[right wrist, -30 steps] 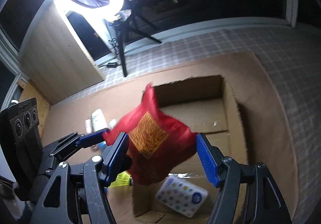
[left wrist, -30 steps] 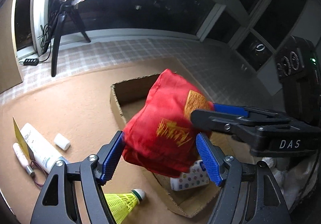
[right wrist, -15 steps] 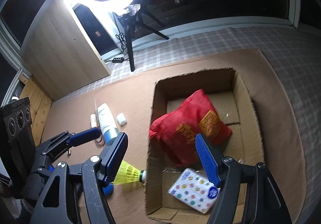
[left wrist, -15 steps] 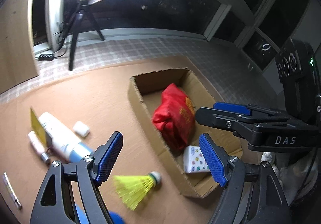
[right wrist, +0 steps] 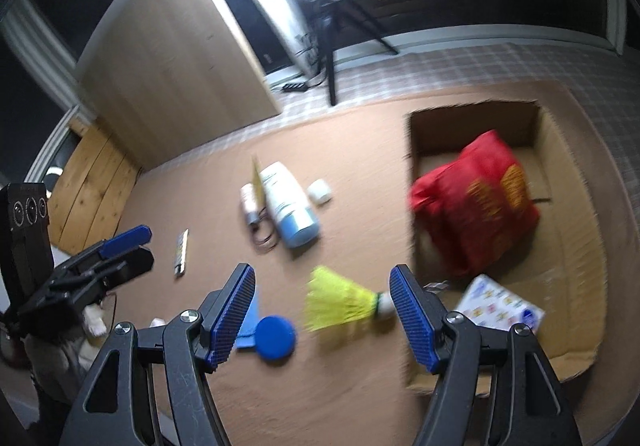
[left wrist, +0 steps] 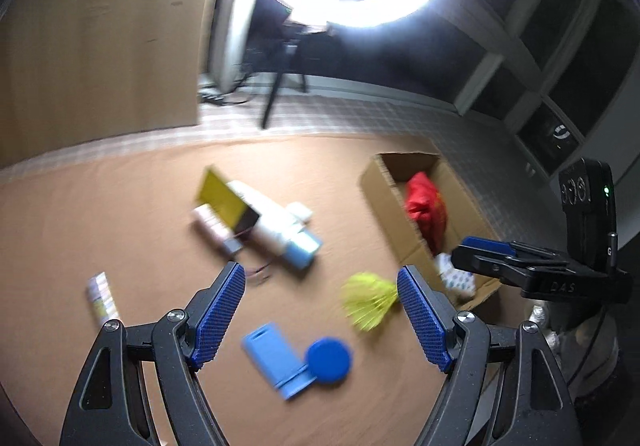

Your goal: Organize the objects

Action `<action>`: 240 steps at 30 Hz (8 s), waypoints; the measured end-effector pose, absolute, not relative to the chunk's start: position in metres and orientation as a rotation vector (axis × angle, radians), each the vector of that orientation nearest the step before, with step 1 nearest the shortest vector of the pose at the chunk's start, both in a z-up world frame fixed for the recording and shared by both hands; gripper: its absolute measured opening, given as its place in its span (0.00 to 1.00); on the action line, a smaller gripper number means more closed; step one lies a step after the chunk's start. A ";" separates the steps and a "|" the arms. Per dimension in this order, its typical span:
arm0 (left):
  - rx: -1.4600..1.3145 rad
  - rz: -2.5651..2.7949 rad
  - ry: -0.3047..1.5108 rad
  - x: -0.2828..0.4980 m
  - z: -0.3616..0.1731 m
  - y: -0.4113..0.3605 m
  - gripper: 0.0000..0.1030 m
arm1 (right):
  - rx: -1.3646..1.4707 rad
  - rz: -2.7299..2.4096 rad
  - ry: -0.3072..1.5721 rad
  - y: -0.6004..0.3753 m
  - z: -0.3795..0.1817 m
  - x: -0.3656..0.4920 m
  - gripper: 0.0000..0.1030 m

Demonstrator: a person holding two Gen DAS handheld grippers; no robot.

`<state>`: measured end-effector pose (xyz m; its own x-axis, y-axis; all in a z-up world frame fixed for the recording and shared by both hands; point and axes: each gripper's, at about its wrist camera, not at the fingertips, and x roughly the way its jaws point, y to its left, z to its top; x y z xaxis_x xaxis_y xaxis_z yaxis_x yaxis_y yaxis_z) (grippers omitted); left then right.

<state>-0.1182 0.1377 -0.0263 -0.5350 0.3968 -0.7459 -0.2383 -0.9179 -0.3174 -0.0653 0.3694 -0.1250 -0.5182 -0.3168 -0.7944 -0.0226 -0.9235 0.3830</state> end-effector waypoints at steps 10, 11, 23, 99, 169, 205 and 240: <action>-1.405 2.558 -0.387 -0.055 -0.056 0.033 0.79 | 1.507 -2.429 -0.513 0.310 -0.159 -0.042 0.64; -1.426 2.565 -0.413 -0.047 -0.061 0.022 0.79 | 1.519 -2.423 -0.509 0.306 -0.164 -0.040 0.64; -1.565 2.556 -0.478 -0.002 -0.106 -0.007 0.79 | 1.645 -2.436 -0.366 0.267 -0.207 -0.023 0.64; -1.645 2.474 -0.045 -0.089 -0.157 0.102 0.40 | 1.683 -2.504 0.141 0.222 -0.244 -0.062 0.58; -1.275 2.268 0.029 -0.162 -0.061 0.372 0.39 | 1.536 -2.816 -0.303 0.499 -0.151 -0.016 0.45; -1.372 2.377 -0.180 -0.131 -0.076 0.210 0.62 | 1.423 -2.718 -0.434 0.426 -0.131 -0.022 0.60; -1.467 2.181 -0.225 -0.107 -0.124 0.189 0.02 | 1.509 -2.568 -0.452 0.345 -0.161 -0.027 0.60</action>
